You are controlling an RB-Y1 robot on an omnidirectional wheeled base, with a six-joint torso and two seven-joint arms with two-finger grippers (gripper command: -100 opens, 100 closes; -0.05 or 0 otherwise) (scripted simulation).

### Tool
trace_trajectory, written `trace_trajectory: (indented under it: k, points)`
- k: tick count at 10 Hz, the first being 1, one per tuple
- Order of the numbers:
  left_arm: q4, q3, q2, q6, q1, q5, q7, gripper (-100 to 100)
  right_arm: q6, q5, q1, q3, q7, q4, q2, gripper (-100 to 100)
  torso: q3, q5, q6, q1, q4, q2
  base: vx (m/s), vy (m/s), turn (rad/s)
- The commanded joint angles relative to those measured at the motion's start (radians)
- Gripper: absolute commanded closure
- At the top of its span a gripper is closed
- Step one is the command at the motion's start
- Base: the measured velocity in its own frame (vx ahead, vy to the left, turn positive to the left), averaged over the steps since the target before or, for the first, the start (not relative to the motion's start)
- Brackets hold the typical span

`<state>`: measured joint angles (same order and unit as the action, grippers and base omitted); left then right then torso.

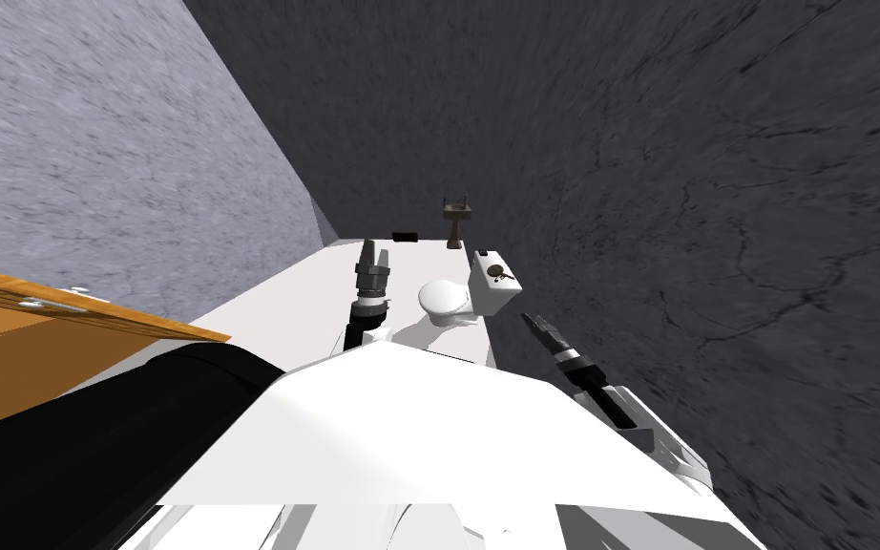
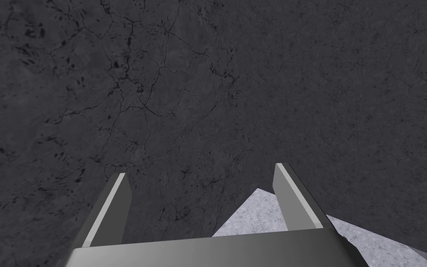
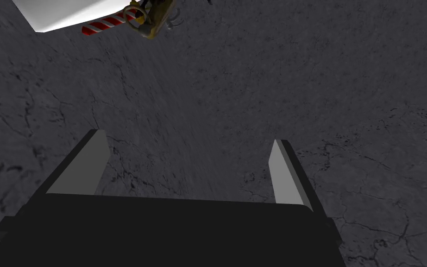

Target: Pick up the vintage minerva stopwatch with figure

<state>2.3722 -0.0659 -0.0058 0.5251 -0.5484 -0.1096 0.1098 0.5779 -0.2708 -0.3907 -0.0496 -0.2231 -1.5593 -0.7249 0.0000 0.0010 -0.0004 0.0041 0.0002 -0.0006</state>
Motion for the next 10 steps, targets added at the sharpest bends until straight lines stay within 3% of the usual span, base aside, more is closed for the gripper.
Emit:
trace_trajectory:
  k: [1,3,4,5,6,10]
  points:
    - [0.0,0.0,0.0,0.0,0.0,0.0,0.0,0,-0.001,-0.013,0.006,-0.003,-0.012,0.034,-0.021,-100,0.0,0.0,0.0,0.0,0.0,0.0,0.001,0.056,0.007]
    - [0.0,0.0,0.0,0.0,0.0,0.0,0.0,0,-0.005,-0.072,0.019,-0.012,-0.056,0.122,-0.092,-100,0.0,0.0,0.0,0.001,0.0,0.0,0.004,0.098,0.051]
    - [0.0,0.0,0.0,0.0,0.0,0.0,0.0,0,-0.005,-0.072,0.019,-0.012,-0.056,0.134,-0.113,-100,0.0,0.001,0.0,0.004,0.0,-0.001,0.01,0.104,0.022]
    - [0.0,0.0,0.0,0.0,0.0,0.0,0.0,0,-0.009,-0.102,0.025,-0.017,-0.077,0.18,-0.149,-100,0.0,0.001,0.0,0.003,0.0,-0.001,0.011,0.111,0.064]
    - [0.0,0.0,0.0,0.0,0.0,0.0,0.0,0,-0.009,-0.102,0.025,-0.017,-0.077,0.182,-0.16,-100,-0.001,0.001,0.0,0.004,0.0,-0.001,0.016,0.077,0.027]
    - [0.0,0.0,0.0,0.0,0.0,0.0,0.0,0,-0.024,-0.195,0.042,-0.029,-0.14,0.314,-0.283,-100,-0.002,0.001,0.0,0.003,-0.001,-0.004,0.049,0.098,0.072]
